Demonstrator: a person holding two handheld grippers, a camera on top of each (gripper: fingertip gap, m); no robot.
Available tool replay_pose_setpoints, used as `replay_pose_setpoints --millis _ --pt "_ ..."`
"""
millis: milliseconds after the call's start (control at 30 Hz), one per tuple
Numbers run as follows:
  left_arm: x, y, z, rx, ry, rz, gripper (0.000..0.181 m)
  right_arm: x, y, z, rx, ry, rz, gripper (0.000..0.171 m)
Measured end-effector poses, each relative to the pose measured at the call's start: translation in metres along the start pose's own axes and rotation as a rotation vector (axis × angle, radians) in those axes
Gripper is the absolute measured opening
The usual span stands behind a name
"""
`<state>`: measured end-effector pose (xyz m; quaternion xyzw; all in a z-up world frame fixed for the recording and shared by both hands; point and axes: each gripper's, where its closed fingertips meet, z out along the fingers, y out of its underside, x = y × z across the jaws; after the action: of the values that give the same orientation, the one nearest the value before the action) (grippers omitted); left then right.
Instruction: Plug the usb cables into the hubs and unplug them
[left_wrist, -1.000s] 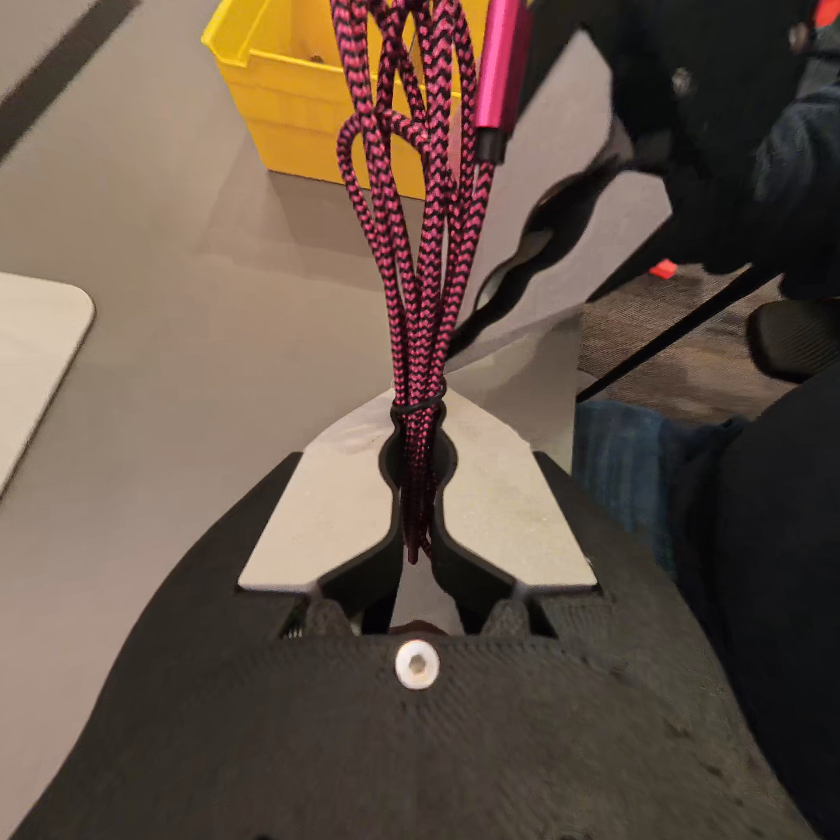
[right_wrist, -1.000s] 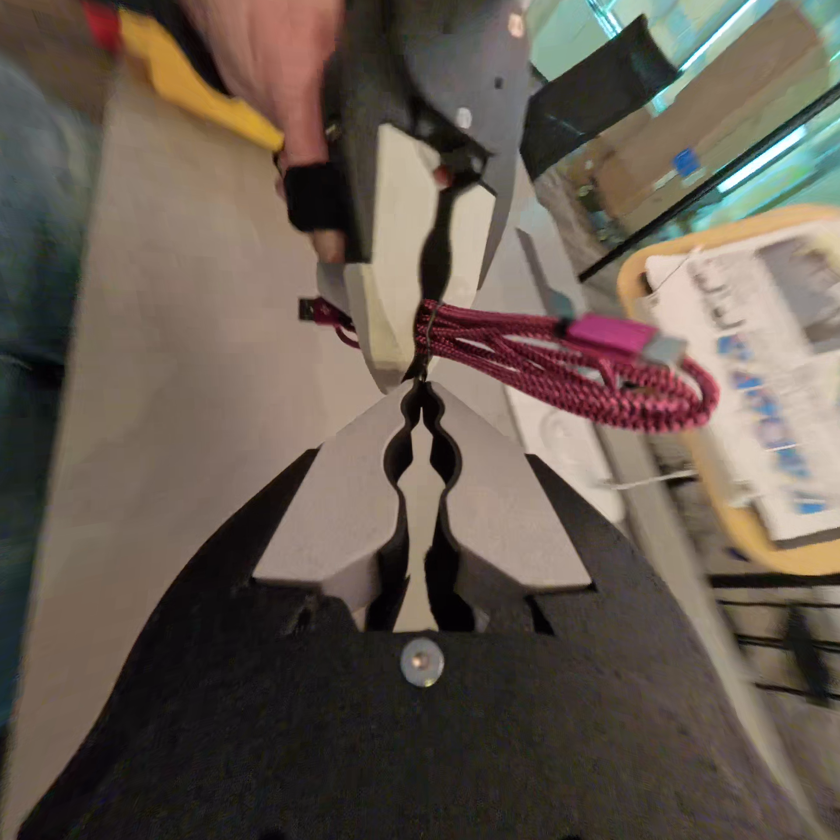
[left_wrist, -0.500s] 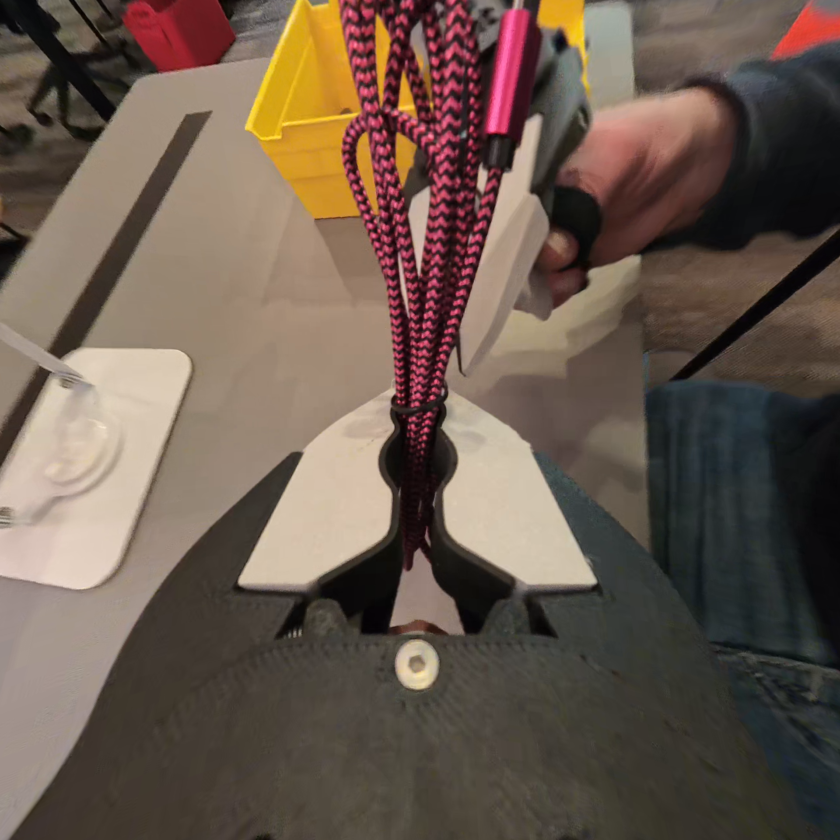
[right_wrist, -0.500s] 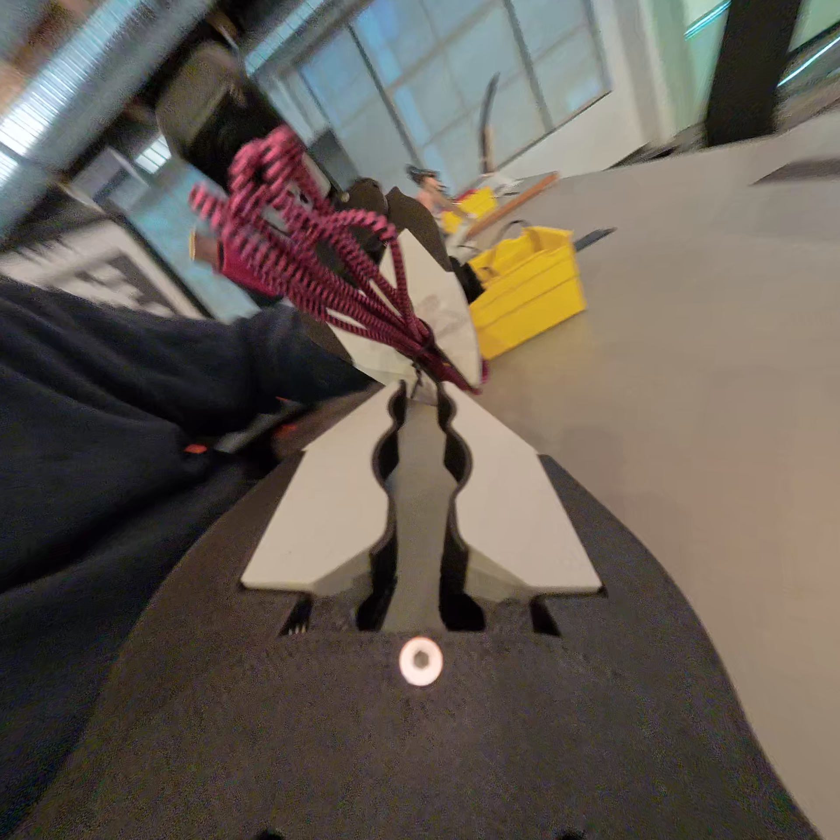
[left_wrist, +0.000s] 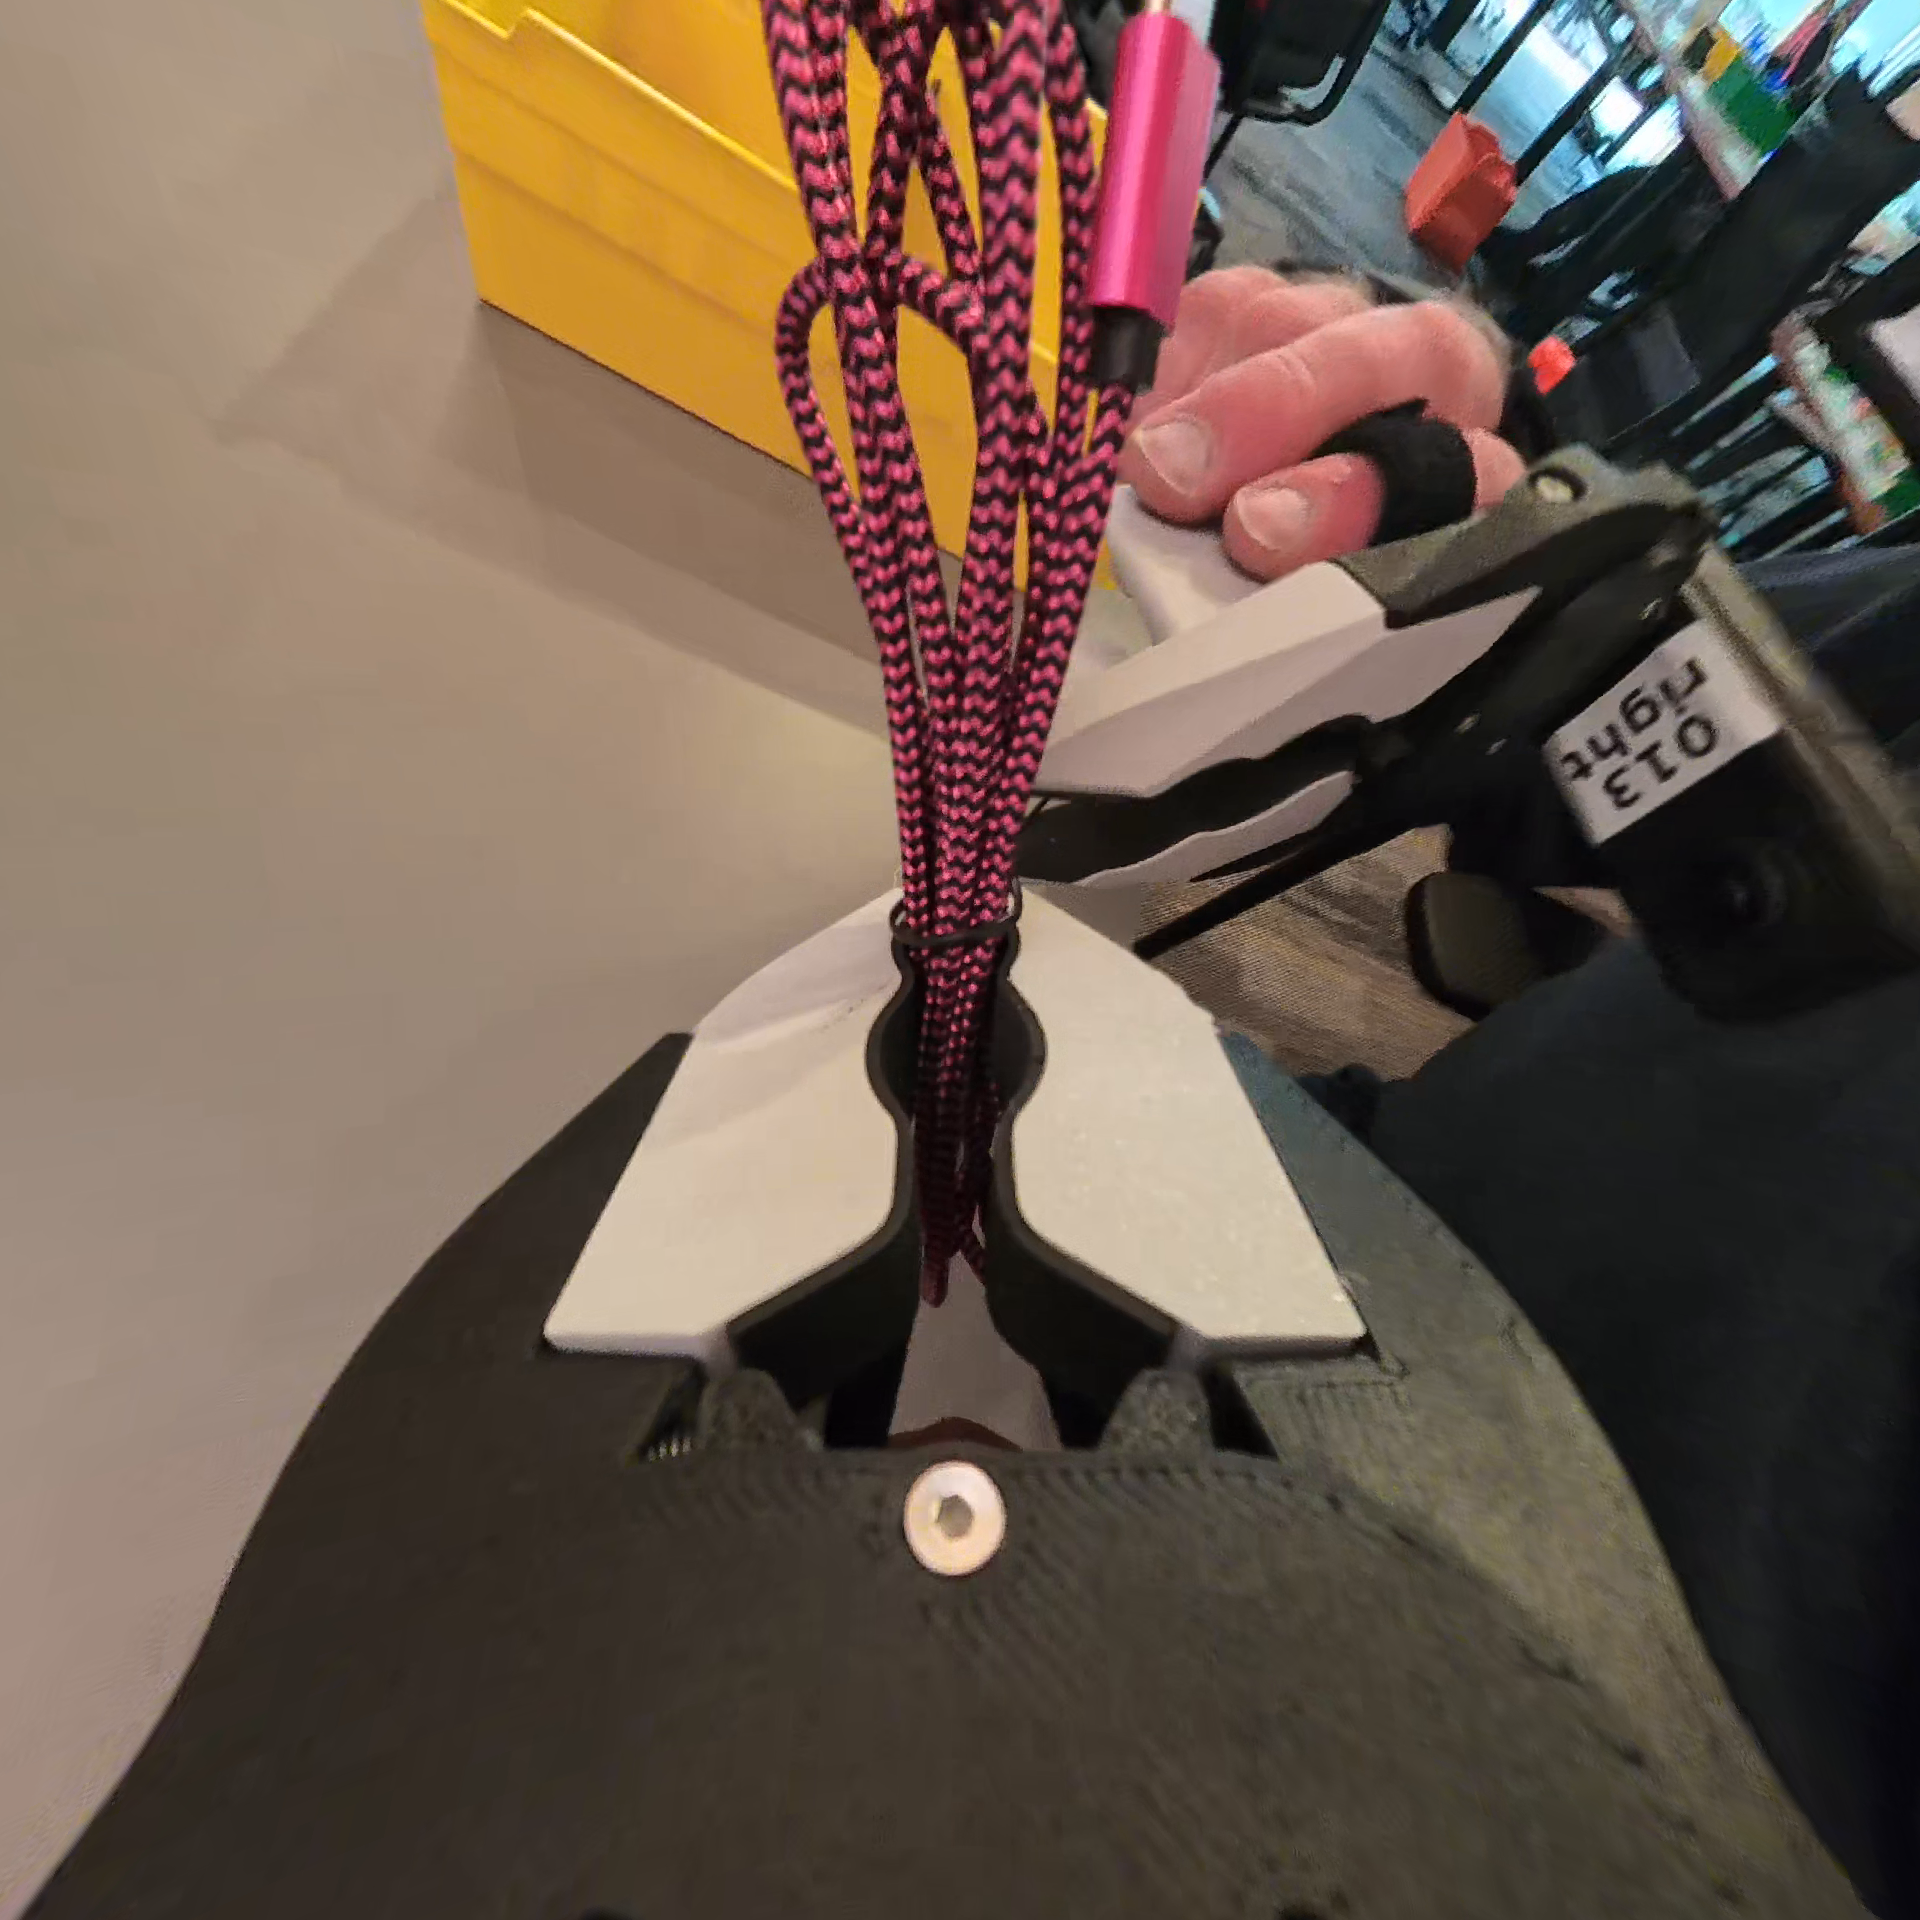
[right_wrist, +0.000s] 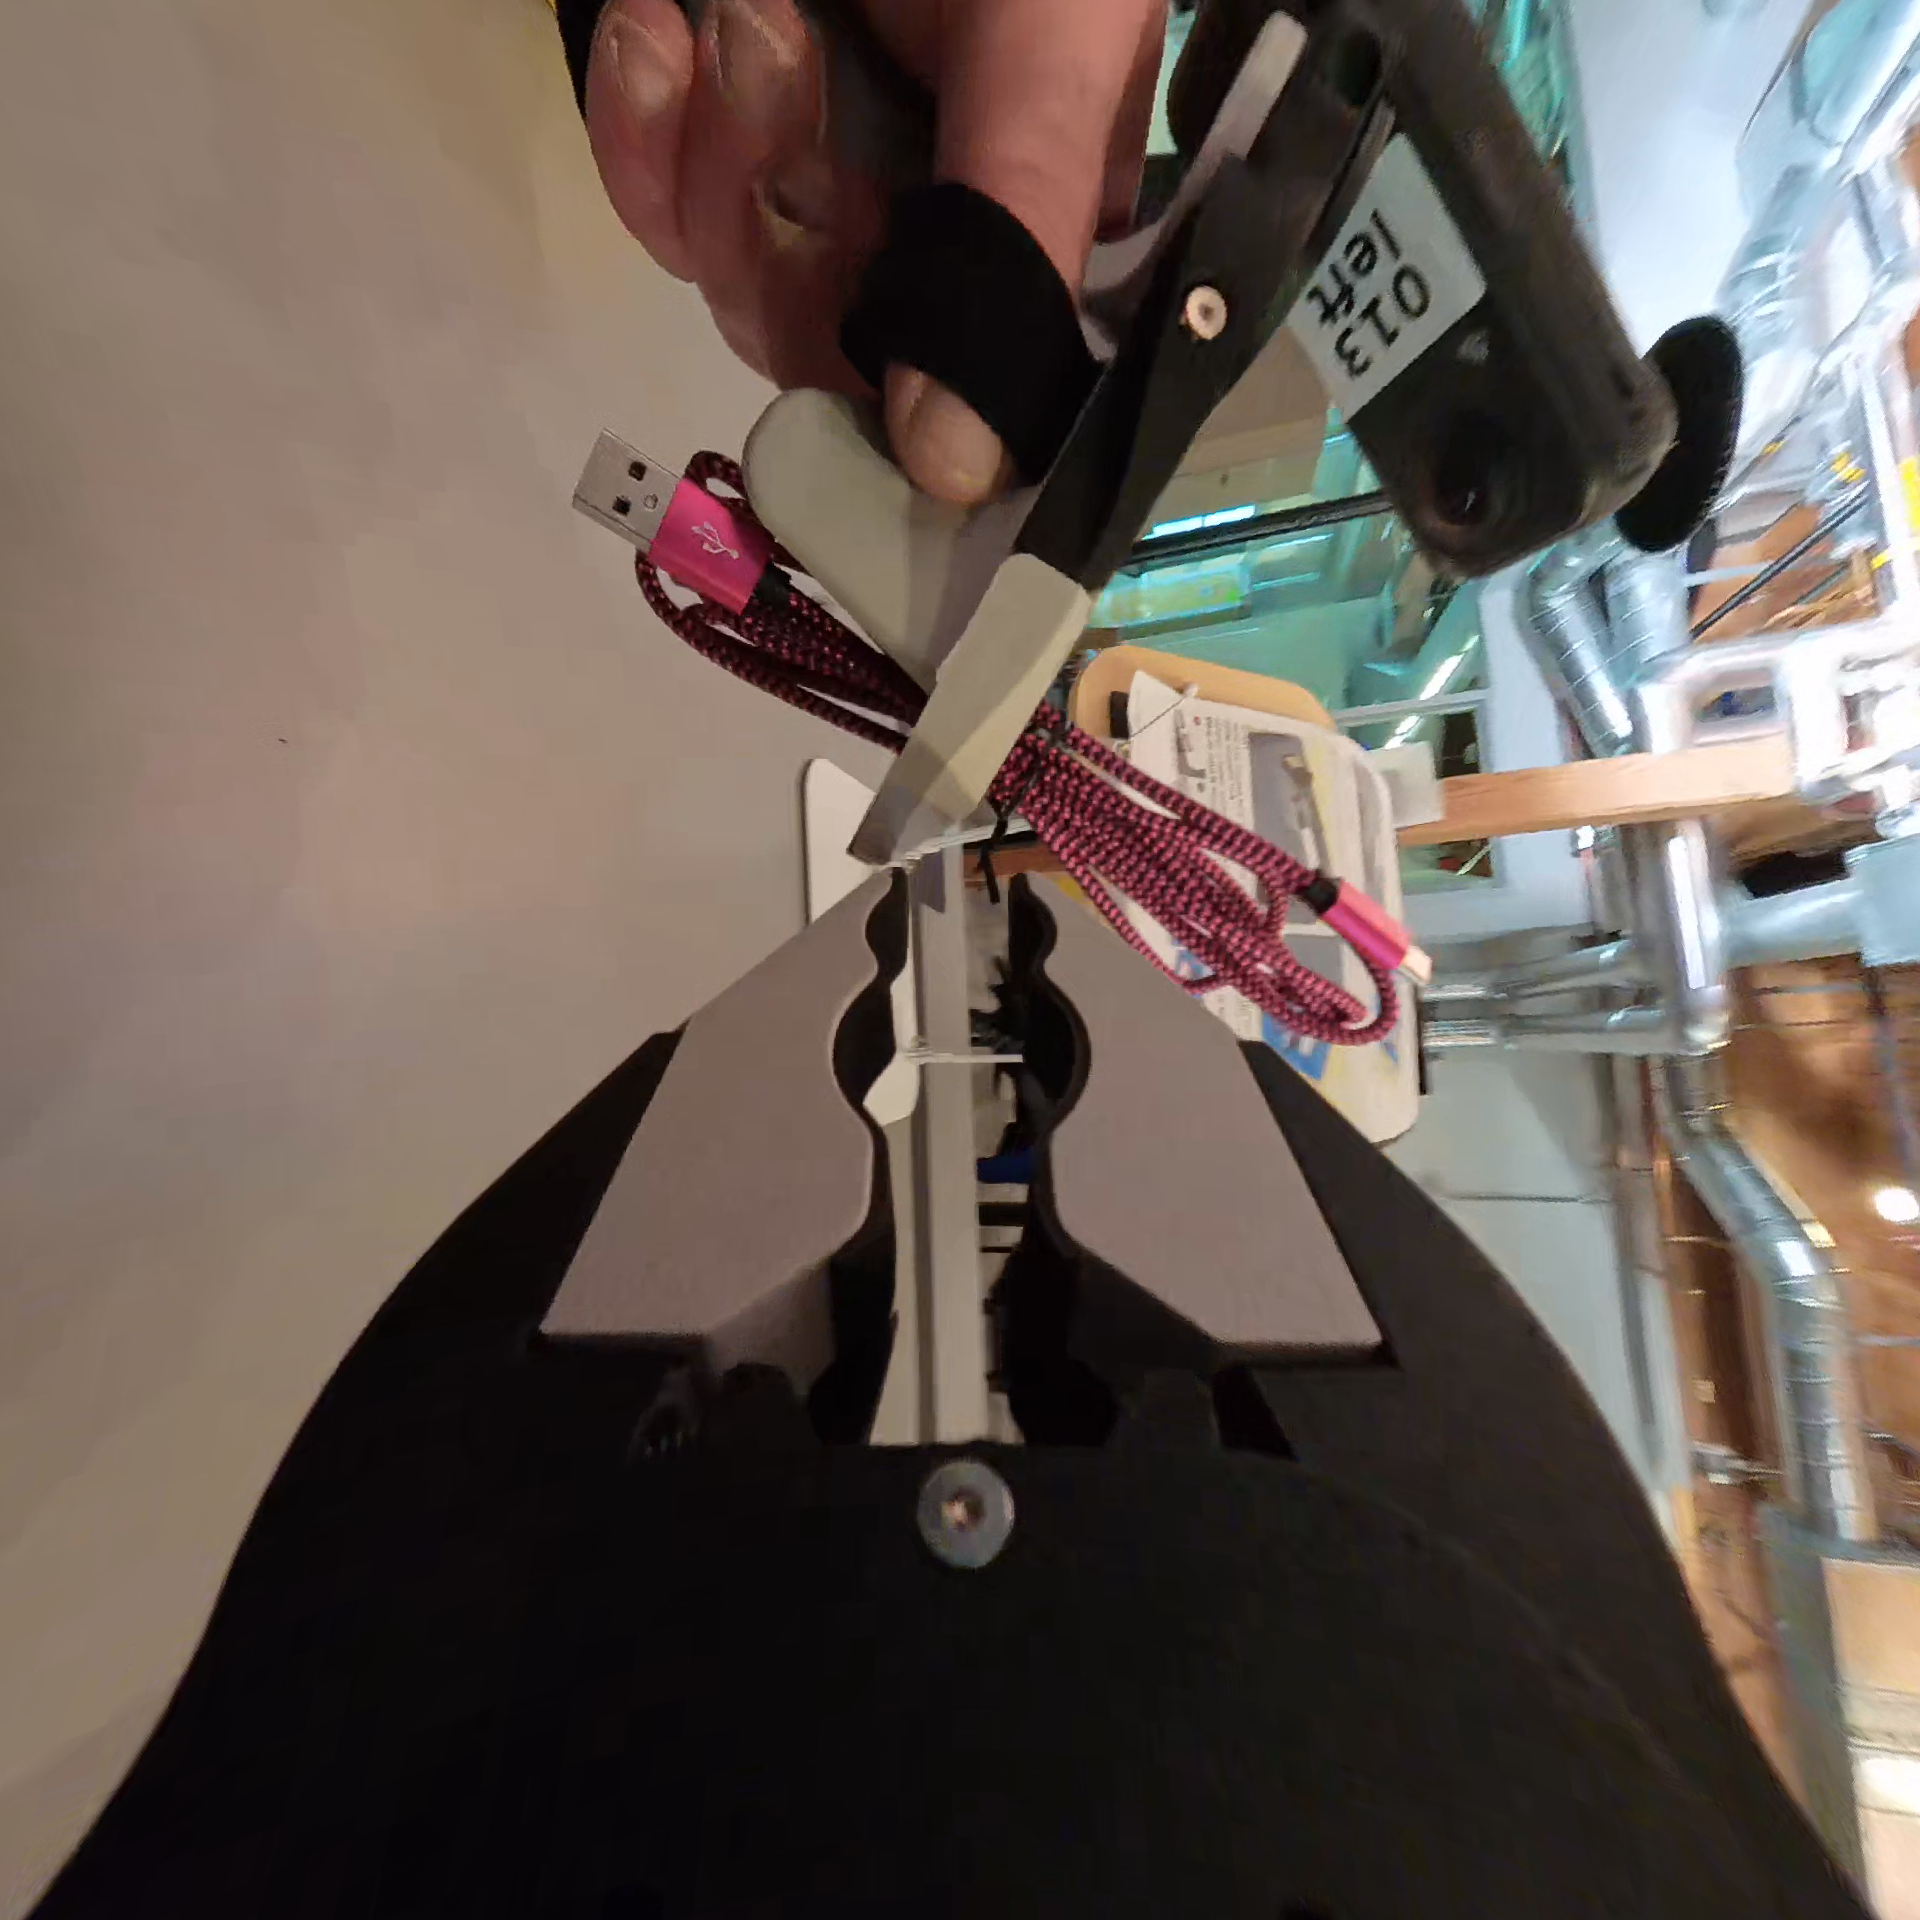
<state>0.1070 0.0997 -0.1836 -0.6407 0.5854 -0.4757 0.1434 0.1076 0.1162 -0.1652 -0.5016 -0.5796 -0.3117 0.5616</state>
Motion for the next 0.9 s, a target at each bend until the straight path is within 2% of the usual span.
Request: replay_pose_setpoints --millis 367,600,733,833,900 --pt "0.023 0.008 0.003 -0.053 0.272 -0.195 0.007 0.000 -0.014 -0.008 0.070 0.029 -0.291 0.008" --pt "0.031 0.014 0.004 -0.128 0.317 -0.207 0.007 -0.003 -0.022 -0.013 0.096 -0.001 -0.397 0.001" --pt "0.027 0.017 0.006 -0.127 0.273 -0.185 0.007 -0.006 -0.019 -0.013 0.067 -0.074 -0.287 0.000" --pt "0.021 0.013 0.006 -0.095 0.204 -0.116 0.007 -0.002 -0.012 -0.012 0.047 -0.124 -0.056 0.000" --pt "0.018 0.011 0.005 -0.084 0.163 -0.065 0.007 -0.001 -0.011 -0.012 0.072 -0.195 0.187 0.000"
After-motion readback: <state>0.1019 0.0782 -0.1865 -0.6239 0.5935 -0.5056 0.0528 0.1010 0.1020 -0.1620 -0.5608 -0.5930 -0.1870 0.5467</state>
